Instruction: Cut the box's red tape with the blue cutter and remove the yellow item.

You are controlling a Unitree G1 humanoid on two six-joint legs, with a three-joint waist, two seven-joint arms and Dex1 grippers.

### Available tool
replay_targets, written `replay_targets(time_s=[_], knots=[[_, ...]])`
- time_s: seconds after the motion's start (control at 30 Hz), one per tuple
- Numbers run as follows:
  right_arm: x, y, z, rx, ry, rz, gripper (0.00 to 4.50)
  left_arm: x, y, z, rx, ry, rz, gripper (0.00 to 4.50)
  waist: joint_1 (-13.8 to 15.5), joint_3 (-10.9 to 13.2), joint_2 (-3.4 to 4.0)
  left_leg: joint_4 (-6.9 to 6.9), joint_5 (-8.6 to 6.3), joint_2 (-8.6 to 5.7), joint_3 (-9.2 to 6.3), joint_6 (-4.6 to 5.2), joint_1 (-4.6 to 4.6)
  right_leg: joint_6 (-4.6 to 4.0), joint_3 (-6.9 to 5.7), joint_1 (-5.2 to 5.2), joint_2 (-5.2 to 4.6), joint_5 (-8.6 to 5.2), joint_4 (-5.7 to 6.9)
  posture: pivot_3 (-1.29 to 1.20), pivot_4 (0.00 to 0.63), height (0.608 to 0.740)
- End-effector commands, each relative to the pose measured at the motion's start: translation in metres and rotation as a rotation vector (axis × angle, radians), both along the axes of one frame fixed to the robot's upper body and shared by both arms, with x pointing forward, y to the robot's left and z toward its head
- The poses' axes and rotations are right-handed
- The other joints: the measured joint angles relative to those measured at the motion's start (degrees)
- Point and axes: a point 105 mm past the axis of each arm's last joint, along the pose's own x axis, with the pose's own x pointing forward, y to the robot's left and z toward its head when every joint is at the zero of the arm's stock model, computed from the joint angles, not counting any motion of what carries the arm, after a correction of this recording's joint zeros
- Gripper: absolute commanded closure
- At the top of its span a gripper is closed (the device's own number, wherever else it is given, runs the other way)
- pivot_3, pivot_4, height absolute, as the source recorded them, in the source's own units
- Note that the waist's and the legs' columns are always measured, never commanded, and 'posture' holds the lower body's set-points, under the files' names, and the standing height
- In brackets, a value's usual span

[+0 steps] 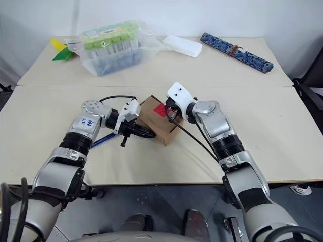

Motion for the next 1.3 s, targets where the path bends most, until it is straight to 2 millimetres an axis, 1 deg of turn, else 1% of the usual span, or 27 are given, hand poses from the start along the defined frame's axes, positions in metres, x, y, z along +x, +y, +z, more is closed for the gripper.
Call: replay_targets(time_s=[0.03, 0.17, 0.3, 0.33, 0.37, 0.43, 0.47, 0.53, 0.6, 0.63, 0.7, 0.8, 0.87, 0.93, 1.1, 1.17, 1.3], knots=[[-0.003, -0.010, 0.043, 0.020, -0.130, -0.005, 4.50, -0.001, 0.011, 0.016, -0.011, -0.039, 0.022, 4.48, 0.0, 0.0, 0.00, 0.00, 0.00, 0.00, -0.01, 0.00, 0.00, 0.00, 0.00, 0.00, 0.00, 0.00, 0.00, 0.00, 0.150, 0.740], [-0.006, -0.024, 0.053, 0.013, -0.167, -0.042, 4.50, 0.000, 0.021, 0.023, -0.012, -0.048, 0.070, 4.48, 0.1, 0.0, 0.00, 0.01, 0.00, 0.00, -0.02, 0.00, 0.01, 0.00, -0.01, 0.01, 0.00, 0.00, 0.02, 0.00, 0.150, 0.740], [-0.013, -0.045, 0.061, 0.014, -0.198, -0.103, 4.50, -0.002, 0.033, 0.035, -0.041, -0.077, 0.131, 4.48, 0.2, 0.0, 0.00, 0.01, 0.00, 0.00, -0.04, 0.00, 0.00, 0.00, -0.01, 0.01, 0.00, 0.00, 0.02, 0.00, 0.150, 0.740], [-0.015, -0.050, 0.062, 0.022, -0.198, -0.113, 4.50, -0.001, 0.035, 0.039, -0.056, -0.083, 0.151, 4.48, 0.3, 0.0, 0.00, 0.01, 0.00, 0.00, -0.05, 0.00, -0.01, 0.00, -0.01, 0.01, 0.00, 0.00, 0.01, 0.00, 0.150, 0.740], [-0.021, -0.058, 0.061, 0.043, -0.188, -0.119, 4.50, 0.000, 0.042, 0.046, -0.082, -0.096, 0.194, 4.48, 0.3, 0.0, 0.00, 0.03, 0.00, -0.01, -0.07, 0.00, -0.04, 0.00, -0.02, 0.01, -0.01, 0.00, 0.01, 0.00, 0.150, 0.740], [-0.029, -0.069, 0.060, 0.070, -0.169, -0.126, 4.50, 0.003, 0.052, 0.056, -0.117, -0.111, 0.253, 4.48, 0.5, 0.0, 0.00, 0.09, 0.00, -0.01, -0.18, 0.00, -0.12, 0.00, -0.08, 0.01, -0.01, 0.00, 0.00, 0.00, 0.150, 0.740], [-0.035, -0.076, 0.055, 0.083, -0.141, -0.130, 4.50, 0.005, 0.058, 0.060, -0.136, -0.129, 0.290, 4.48, 0.5, 0.0, 0.00, 0.11, 0.00, -0.01, -0.24, 0.00, -0.16, 0.00, -0.14, 0.01, -0.01, 0.00, 0.00, 0.00, 0.150, 0.740], [-0.049, -0.091, 0.045, 0.094, -0.086, -0.139, 4.50, 0.009, 0.078, 0.064, -0.137, -0.167, 0.378, 4.48, 0.5, 0.0, 0.00, 0.12, 0.00, -0.02, -0.25, 0.00, -0.17, 0.00, -0.14, 0.01, -0.01, 0.00, 0.00, 0.00, 0.150, 0.740], [-0.058, -0.100, 0.036, 0.090, -0.045, -0.153, 4.50, 0.012, 0.091, 0.066, -0.142, -0.186, 0.440, 4.48, 0.5, 0.0, 0.00, 0.11, 0.00, -0.02, -0.25, 0.00, -0.16, 0.00, -0.15, 0.01, -0.01, 0.00, 0.00, 0.00, 0.150, 0.740], [-0.061, -0.103, 0.033, 0.085, -0.032, -0.160, 4.50, 0.014, 0.094, 0.066, -0.150, -0.191, 0.461, 4.48, 0.5, 0.0, 0.00, 0.11, 0.00, -0.02, -0.22, 0.00, -0.16, 0.00, -0.14, 0.01, -0.01, 0.00, -0.01, 0.00, 0.150, 0.740], [-0.070, -0.109, 0.018, 0.048, 0.004, -0.177, 4.50, 0.025, 0.103, 0.067, -0.161, -0.236, 0.532, 4.48, 0.5, 0.0, 0.00, 0.14, 0.00, -0.02, -0.21, 0.00, -0.15, 0.00, -0.12, 0.02, -0.01, 0.00, 0.00, 0.00, 0.150, 0.740], [-0.076, -0.108, 0.011, 0.059, 0.033, -0.192, 4.50, 0.035, 0.109, 0.062, -0.157, -0.253, 0.588, 4.48, 0.6, 0.0, 0.00, 0.17, 0.01, -0.02, -0.18, 0.00, -0.12, 0.00, -0.10, 0.05, 0.00, 0.00, 0.00, 0.00, 0.150, 0.740], [-0.080, -0.099, 0.005, 0.083, 0.059, -0.185, 4.50, 0.044, 0.106, 0.055, -0.164, -0.253, 0.599, 4.48, 0.6, 0.0, -0.01, 0.18, 0.02, -0.03, -0.13, 0.02, -0.13, 0.00, -0.08, 0.04, -0.01, 0.00, 0.00, 0.00, 0.150, 0.740], [-0.083, -0.087, -0.003, 0.093, 0.083, -0.172, 4.50, 0.051, 0.093, 0.047, -0.191, -0.227, 0.590, 4.48, 0.7, 0.0, -0.01, 0.19, 0.02, -0.03, -0.14, 0.02, -0.12, 0.00, -0.09, 0.04, -0.01, 0.00, 0.01, 0.00, 0.150, 0.740], [-0.084, -0.066, -0.012, 0.113, 0.120, -0.154, 4.50, 0.066, 0.068, 0.034, -0.226, -0.208, 0.592, 4.48, 1.7, 0.0, -0.01, 0.20, 0.01, -0.06, -0.12, 0.02, -0.13, 0.03, -0.10, 0.04, -0.01, 0.02, -0.02, 0.00, 0.150, 0.740], [-0.084, -0.060, -0.014, 0.118, 0.136, -0.150, 4.50, 0.069, 0.061, 0.030, -0.229, -0.192, 0.596, 4.48, 1.8, 0.0, -0.02, 0.20, 0.01, -0.06, -0.13, 0.03, -0.16, 0.03, -0.11, 0.02, -0.01, 0.02, -0.01, 0.00, 0.150, 0.740], [-0.088, -0.050, -0.018, 0.114, 0.160, -0.122, 4.50, 0.068, 0.048, 0.022, -0.214, -0.165, 0.562, 4.48, 1.8, 0.0, -0.02, 0.20, 0.01, -0.07, -0.13, 0.03, -0.17, 0.04, -0.13, 0.01, -0.01, 0.02, -0.01, 0.00, 0.150, 0.740]])
